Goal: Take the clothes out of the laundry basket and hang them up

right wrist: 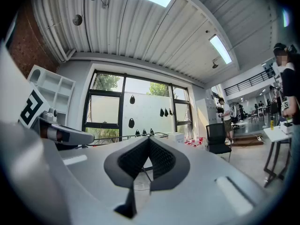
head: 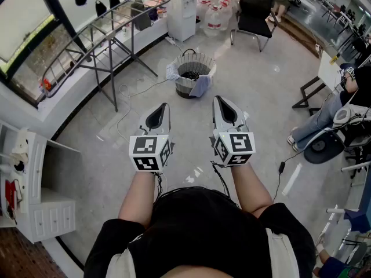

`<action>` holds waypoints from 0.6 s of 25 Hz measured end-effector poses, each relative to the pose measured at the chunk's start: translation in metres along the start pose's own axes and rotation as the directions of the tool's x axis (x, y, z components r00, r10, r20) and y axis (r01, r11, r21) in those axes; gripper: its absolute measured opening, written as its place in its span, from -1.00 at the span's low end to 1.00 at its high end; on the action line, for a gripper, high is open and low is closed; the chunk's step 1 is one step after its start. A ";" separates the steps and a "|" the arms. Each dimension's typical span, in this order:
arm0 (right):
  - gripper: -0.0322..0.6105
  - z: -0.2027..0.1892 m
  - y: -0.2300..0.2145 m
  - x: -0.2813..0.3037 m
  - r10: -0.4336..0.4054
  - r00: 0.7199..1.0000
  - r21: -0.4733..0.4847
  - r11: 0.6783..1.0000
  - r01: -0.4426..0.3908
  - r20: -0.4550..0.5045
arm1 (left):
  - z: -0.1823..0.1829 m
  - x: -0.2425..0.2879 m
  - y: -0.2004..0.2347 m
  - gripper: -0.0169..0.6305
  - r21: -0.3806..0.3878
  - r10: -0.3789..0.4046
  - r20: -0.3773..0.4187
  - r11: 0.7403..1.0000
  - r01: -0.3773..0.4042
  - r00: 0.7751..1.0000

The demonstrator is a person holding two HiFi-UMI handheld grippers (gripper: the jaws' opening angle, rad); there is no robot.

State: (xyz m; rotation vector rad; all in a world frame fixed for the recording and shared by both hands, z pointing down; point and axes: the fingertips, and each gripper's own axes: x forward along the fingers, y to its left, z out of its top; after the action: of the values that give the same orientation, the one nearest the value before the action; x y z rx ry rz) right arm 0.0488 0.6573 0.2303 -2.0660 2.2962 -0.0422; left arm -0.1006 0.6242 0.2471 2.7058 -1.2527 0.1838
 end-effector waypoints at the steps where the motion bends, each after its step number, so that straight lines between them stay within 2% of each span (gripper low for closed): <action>1: -0.86 0.000 -0.002 -0.001 0.001 1.000 0.001 1.000 -0.001 0.001 | 0.000 0.000 -0.002 -0.92 0.001 0.002 0.000 1.000 -0.002 1.000; 15: -0.86 -0.010 -0.028 -0.008 0.055 0.998 0.011 0.998 -0.054 -0.019 | -0.003 0.010 -0.027 -0.92 -0.003 0.058 0.000 0.998 -0.058 0.998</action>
State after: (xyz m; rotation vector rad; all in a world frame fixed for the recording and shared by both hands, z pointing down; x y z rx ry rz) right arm 0.0770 0.6626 0.2425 -2.0060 2.3574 -0.0718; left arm -0.0730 0.6344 0.2491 2.6689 -1.3315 0.1883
